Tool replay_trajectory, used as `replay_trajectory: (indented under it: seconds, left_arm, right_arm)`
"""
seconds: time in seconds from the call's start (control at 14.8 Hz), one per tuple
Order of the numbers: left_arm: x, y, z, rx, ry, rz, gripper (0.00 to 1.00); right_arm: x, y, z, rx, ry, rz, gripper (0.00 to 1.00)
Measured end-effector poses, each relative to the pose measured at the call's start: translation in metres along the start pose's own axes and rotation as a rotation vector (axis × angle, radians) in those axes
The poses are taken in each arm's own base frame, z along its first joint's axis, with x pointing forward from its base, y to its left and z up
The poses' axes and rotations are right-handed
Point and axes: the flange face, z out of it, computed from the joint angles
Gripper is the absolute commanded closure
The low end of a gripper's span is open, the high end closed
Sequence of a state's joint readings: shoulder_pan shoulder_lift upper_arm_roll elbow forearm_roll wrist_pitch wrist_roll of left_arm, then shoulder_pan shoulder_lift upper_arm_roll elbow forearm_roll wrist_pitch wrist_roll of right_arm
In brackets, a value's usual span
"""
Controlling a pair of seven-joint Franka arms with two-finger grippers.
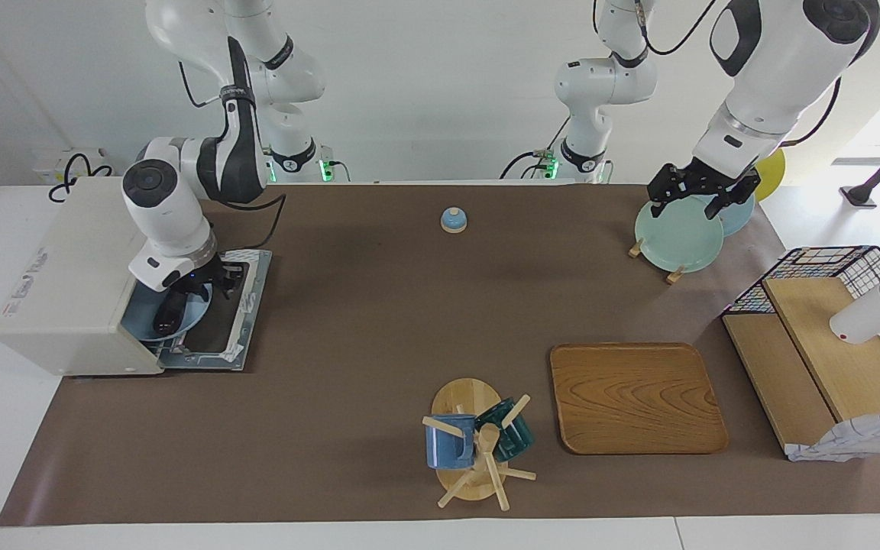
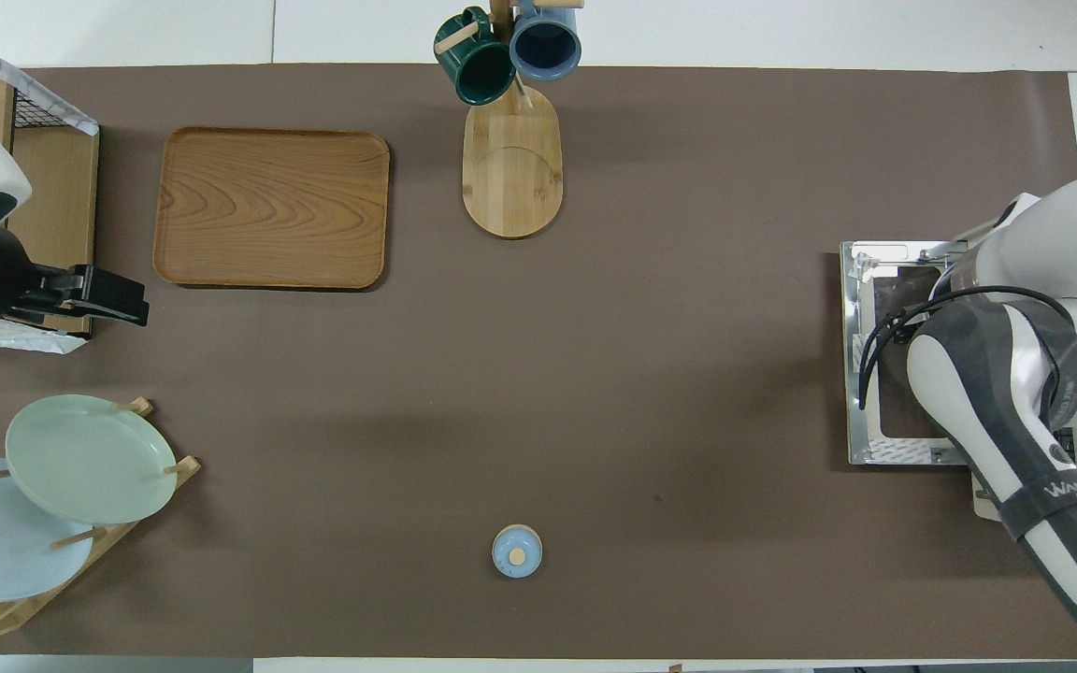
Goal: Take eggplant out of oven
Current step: 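Pull the toaster oven door open with the right gripper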
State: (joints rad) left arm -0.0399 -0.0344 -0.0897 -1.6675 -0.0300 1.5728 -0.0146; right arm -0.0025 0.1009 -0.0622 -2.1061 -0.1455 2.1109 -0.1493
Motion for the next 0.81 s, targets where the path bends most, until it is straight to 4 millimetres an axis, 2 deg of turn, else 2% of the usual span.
replay_trajectory:
  seconds: [0.2,0.34,0.47,0.61,0.81]
  left_arm:
    - [0.000,0.000,0.000,0.000,0.000,0.000,0.00]
    - [0.000,0.000,0.000,0.000,0.000,0.000,0.00]
    - [0.000,0.000,0.000,0.000,0.000,0.000,0.00]
    - [0.000,0.000,0.000,0.000,0.000,0.000,0.00]
    - [0.000,0.000,0.000,0.000,0.000,0.000,0.00]
  right_arm:
    - [-0.003,0.003,0.001,-0.068,-0.010,-0.050,1.00]
    - [-0.003,0.001,-0.005,-0.105,-0.007,-0.079,1.00]
    - [-0.002,-0.013,-0.015,-0.115,-0.016,-0.107,1.00]
    - [0.007,-0.049,-0.033,-0.128,-0.015,-0.139,1.00]
    - [0.019,-0.131,-0.061,-0.147,0.025,-0.148,1.00]
